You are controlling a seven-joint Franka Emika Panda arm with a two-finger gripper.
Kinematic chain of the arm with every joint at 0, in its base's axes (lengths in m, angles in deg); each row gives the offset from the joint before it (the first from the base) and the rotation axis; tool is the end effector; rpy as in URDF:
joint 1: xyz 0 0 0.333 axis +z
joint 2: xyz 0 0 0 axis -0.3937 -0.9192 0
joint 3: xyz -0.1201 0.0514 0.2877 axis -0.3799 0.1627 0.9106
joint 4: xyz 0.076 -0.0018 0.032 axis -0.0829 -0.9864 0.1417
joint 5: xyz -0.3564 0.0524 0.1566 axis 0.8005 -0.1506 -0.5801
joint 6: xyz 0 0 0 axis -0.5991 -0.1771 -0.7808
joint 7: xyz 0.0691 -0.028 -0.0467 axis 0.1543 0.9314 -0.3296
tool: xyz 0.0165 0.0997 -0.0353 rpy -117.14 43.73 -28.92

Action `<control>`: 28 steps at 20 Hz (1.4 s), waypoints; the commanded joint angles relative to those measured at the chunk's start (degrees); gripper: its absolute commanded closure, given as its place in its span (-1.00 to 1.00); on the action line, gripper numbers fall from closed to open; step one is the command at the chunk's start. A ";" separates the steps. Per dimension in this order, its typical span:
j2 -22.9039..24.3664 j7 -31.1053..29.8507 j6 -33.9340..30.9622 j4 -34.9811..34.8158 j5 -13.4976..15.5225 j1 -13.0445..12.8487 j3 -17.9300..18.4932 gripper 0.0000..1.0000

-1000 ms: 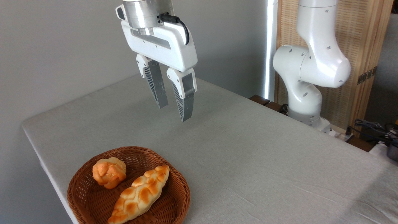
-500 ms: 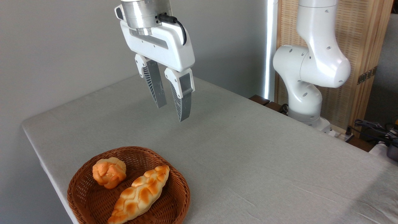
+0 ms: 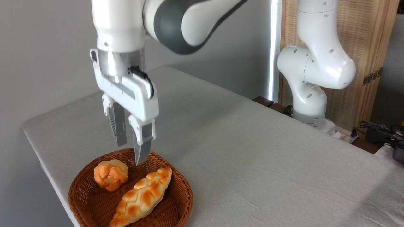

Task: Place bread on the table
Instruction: 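Lower the open gripper onto the braided bread roll in the basket, then close the gripper on the braided bread roll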

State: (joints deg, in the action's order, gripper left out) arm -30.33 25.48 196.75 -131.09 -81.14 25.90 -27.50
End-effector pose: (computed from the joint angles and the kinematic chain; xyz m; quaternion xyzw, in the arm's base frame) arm 0.6108 -0.0500 0.5244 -0.9287 0.3576 -0.0980 0.0029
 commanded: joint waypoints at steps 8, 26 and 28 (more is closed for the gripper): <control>-3.39 -0.11 7.73 -7.34 -8.22 1.33 0.68 -1.00; -4.10 -0.11 9.59 -7.70 -7.69 2.64 0.68 0.16; -2.97 -0.46 8.80 -6.48 -7.52 2.83 0.68 0.16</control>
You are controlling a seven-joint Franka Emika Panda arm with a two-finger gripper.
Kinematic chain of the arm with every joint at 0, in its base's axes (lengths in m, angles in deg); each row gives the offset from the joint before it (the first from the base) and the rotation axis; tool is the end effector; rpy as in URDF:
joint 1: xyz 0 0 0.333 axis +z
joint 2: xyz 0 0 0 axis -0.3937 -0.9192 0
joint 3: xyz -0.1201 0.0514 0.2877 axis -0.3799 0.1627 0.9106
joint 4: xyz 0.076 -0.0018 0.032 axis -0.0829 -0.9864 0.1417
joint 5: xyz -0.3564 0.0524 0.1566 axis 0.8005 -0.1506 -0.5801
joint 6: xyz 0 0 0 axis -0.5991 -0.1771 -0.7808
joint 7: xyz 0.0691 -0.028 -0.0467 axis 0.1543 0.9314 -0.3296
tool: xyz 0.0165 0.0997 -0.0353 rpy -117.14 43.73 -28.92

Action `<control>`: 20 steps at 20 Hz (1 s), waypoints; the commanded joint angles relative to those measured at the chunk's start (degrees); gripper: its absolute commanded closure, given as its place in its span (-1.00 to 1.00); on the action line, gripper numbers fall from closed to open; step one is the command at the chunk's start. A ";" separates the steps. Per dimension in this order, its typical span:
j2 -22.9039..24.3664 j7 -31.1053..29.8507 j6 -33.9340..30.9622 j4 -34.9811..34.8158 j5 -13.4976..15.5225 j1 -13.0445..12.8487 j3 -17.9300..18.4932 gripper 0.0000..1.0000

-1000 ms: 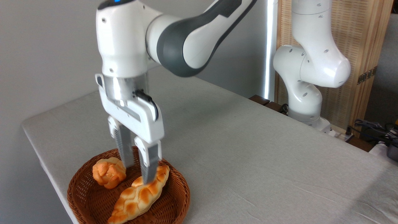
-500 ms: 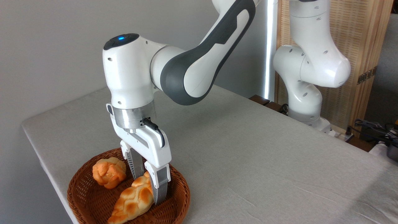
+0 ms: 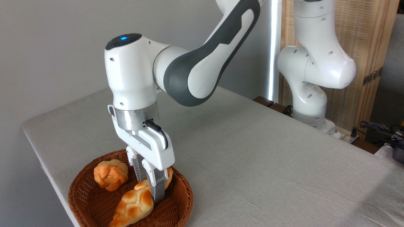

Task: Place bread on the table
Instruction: 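Close the gripper on the braided bread roll, then lift the braided roll out of the basket and carry it beside the basket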

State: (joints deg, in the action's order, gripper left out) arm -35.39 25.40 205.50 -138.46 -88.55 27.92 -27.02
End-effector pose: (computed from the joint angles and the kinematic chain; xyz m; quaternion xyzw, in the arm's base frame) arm 0.6184 -0.0177 0.4230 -0.9283 0.3656 -0.0520 0.0444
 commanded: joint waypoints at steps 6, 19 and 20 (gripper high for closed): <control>7.53 0.23 -10.92 5.83 0.25 1.59 0.02 0.16; 29.17 9.63 -19.56 -22.90 1.13 1.33 3.70 0.02; 28.82 10.77 -18.34 -23.35 1.04 1.06 4.85 -0.04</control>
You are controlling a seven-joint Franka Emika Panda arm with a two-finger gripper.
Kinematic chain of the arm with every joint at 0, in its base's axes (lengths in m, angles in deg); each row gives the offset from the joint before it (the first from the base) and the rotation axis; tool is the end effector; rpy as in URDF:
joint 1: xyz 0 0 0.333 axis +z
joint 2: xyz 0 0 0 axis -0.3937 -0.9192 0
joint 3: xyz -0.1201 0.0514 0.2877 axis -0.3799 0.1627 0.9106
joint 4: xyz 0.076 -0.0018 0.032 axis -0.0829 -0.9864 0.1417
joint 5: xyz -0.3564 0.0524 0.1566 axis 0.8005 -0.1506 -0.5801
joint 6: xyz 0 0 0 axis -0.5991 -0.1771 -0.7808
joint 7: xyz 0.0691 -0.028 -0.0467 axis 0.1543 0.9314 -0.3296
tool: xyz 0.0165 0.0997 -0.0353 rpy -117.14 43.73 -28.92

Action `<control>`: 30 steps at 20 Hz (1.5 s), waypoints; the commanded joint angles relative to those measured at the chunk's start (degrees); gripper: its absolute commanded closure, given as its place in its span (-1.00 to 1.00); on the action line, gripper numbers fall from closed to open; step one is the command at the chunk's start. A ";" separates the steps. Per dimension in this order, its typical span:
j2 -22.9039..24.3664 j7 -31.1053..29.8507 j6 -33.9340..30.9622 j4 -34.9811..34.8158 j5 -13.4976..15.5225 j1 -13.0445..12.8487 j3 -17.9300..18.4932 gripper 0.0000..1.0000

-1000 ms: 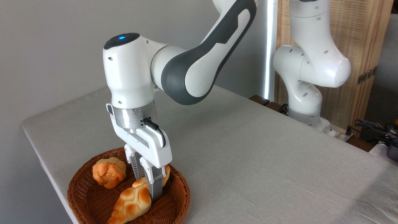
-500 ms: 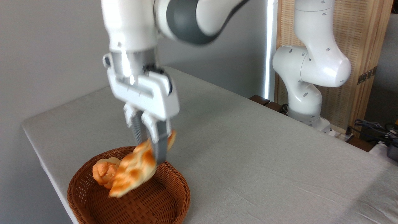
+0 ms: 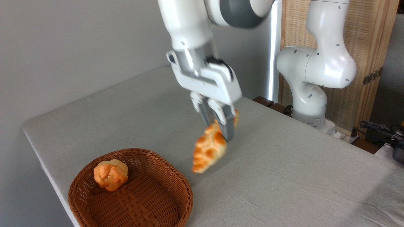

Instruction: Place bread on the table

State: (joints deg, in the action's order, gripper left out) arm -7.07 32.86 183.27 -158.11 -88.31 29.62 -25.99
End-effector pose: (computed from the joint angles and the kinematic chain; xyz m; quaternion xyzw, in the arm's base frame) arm 0.4496 0.0080 0.4907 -0.9167 0.3915 0.0743 0.0289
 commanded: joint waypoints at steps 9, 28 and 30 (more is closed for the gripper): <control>-4.16 4.28 5.40 -3.79 -1.32 -0.90 5.33 -1.00; -15.40 -4.67 -9.00 29.58 1.66 -0.72 -1.88 -1.00; -15.93 -4.59 -10.50 33.37 3.77 -0.72 -1.36 -1.00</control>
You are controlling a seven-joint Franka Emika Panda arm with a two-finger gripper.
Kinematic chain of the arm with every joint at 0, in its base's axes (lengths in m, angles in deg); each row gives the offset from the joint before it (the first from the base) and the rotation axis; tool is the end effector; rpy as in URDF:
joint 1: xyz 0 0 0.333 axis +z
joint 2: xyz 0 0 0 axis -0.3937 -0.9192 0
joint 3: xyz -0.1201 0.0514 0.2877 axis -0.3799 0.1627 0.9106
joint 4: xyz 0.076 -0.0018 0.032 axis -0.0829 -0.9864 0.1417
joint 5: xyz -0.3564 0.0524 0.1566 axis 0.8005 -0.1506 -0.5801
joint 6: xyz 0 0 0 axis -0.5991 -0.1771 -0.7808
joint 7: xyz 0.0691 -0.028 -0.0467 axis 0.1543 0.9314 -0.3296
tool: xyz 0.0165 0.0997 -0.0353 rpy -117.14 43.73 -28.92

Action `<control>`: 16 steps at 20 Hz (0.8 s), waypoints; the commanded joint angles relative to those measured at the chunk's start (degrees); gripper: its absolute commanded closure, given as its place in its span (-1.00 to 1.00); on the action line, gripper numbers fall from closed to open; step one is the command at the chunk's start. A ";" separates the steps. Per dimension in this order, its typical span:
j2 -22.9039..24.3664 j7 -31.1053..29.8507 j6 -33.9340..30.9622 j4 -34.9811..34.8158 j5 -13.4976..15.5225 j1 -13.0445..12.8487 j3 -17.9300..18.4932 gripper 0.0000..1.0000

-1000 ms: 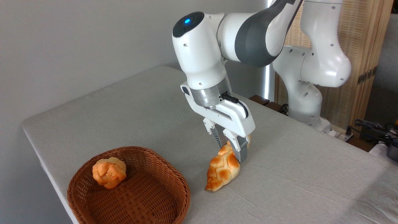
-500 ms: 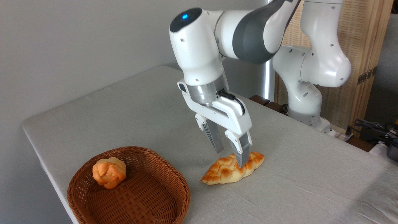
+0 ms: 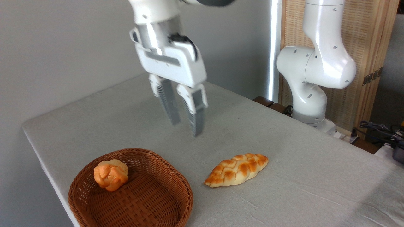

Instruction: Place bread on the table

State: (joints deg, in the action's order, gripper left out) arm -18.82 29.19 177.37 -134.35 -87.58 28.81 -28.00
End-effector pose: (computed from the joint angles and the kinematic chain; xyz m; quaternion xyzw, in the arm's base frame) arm 0.5303 -0.0179 0.5779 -0.9234 0.3815 0.0174 0.0387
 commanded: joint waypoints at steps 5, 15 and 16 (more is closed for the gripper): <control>-4.45 -1.09 -4.60 11.47 5.69 -0.70 1.26 -1.00; -5.24 -1.18 -4.52 10.41 5.34 -8.43 8.63 -1.00; -5.24 -1.18 -4.52 10.33 5.25 -8.70 9.00 -1.00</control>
State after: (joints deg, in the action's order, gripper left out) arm -23.93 28.79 174.34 -124.54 -82.62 23.09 -22.18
